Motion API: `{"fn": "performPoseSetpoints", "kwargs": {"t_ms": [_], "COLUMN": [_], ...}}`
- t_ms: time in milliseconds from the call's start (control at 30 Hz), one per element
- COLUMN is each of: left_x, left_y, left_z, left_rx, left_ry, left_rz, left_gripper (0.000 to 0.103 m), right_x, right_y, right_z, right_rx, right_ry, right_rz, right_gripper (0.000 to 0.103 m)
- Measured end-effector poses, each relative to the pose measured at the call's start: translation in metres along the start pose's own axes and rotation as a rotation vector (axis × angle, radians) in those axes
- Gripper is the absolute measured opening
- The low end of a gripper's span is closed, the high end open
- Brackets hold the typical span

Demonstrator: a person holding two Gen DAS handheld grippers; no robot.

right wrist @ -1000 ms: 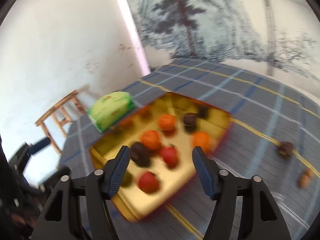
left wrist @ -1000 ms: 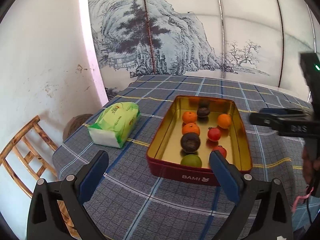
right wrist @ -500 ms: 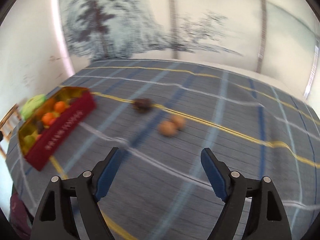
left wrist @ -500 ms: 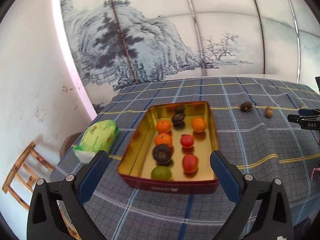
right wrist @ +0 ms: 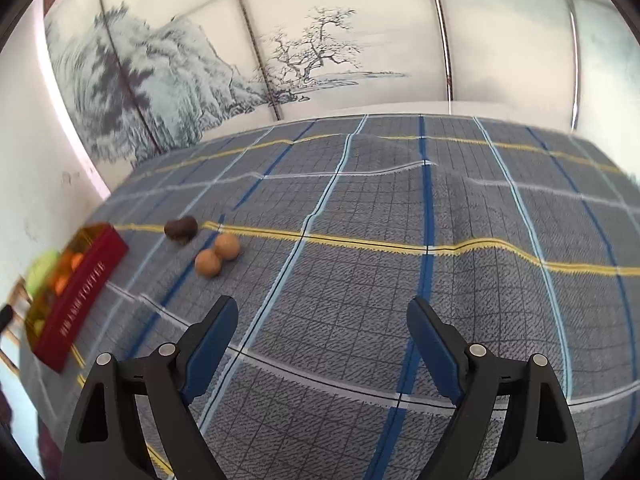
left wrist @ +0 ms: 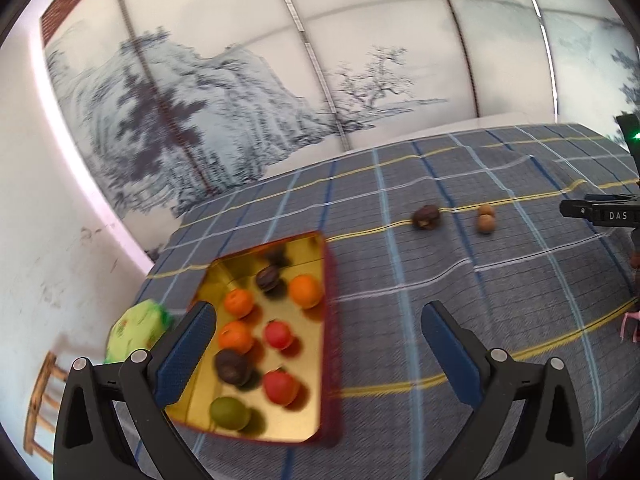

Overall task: Organize fruits
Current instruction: 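Move the right gripper toward the two tan longans while the left gripper reaches toward a brown dried fruit, then grasp the brown dried fruit with the left gripper while the right gripper grasps both tan longans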

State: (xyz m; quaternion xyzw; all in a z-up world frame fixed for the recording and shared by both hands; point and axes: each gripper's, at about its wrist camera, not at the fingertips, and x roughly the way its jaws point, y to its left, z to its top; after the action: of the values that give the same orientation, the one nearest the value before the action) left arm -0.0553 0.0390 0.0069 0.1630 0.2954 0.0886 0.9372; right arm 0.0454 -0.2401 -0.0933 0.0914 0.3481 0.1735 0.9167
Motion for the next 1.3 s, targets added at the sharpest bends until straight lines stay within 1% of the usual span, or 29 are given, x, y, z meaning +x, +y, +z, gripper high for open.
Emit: {"fn": "performPoseSetpoints", "kwargs": {"t_ms": [133, 433, 567, 700, 800, 867, 967, 1100, 1167, 1300], "left_x": [0.012, 0.041, 0.054, 0.07, 0.08, 0.086, 0.103, 0.131, 0.145, 0.172], "left_y": [-0.02, -0.054, -0.063, -0.072, -0.08, -0.084, -0.084, -0.077, -0.076, -0.079], "left_z": [0.016, 0.031, 0.037, 0.045, 0.054, 0.058, 0.071, 0.09, 0.097, 0.105], "left_rx": [0.029, 0.061, 0.068, 0.06, 0.072, 0.08, 0.072, 0.017, -0.007, 0.002], "left_ry": [0.009, 0.062, 0.08, 0.113, 0.109, 0.105, 0.116, 0.147, 0.159, 0.188], "left_rz": [-0.021, -0.046, -0.054, -0.094, -0.092, -0.099, -0.132, -0.204, -0.228, -0.24], "left_gripper": [0.102, 0.102, 0.102, 0.102, 0.102, 0.102, 0.102, 0.102, 0.102, 0.099], "right_x": [-0.002, -0.009, -0.01, -0.012, -0.013, -0.013, -0.014, -0.015, -0.015, -0.015], "right_y": [-0.001, -0.005, -0.007, -0.008, -0.009, -0.009, -0.01, -0.011, -0.011, -0.011], "right_z": [0.0, -0.002, -0.002, -0.003, -0.004, -0.004, -0.004, -0.004, -0.004, -0.004], "right_rx": [0.009, 0.033, 0.038, 0.045, 0.049, 0.051, 0.054, 0.057, 0.057, 0.058], "right_ry": [-0.013, -0.035, -0.039, -0.046, -0.049, -0.051, -0.056, -0.058, -0.058, -0.056], "right_rz": [0.026, 0.075, 0.095, 0.119, 0.132, 0.137, 0.144, 0.154, 0.158, 0.167], "right_gripper": [0.092, 0.096, 0.097, 0.097, 0.097, 0.097, 0.097, 0.097, 0.097, 0.097]}}
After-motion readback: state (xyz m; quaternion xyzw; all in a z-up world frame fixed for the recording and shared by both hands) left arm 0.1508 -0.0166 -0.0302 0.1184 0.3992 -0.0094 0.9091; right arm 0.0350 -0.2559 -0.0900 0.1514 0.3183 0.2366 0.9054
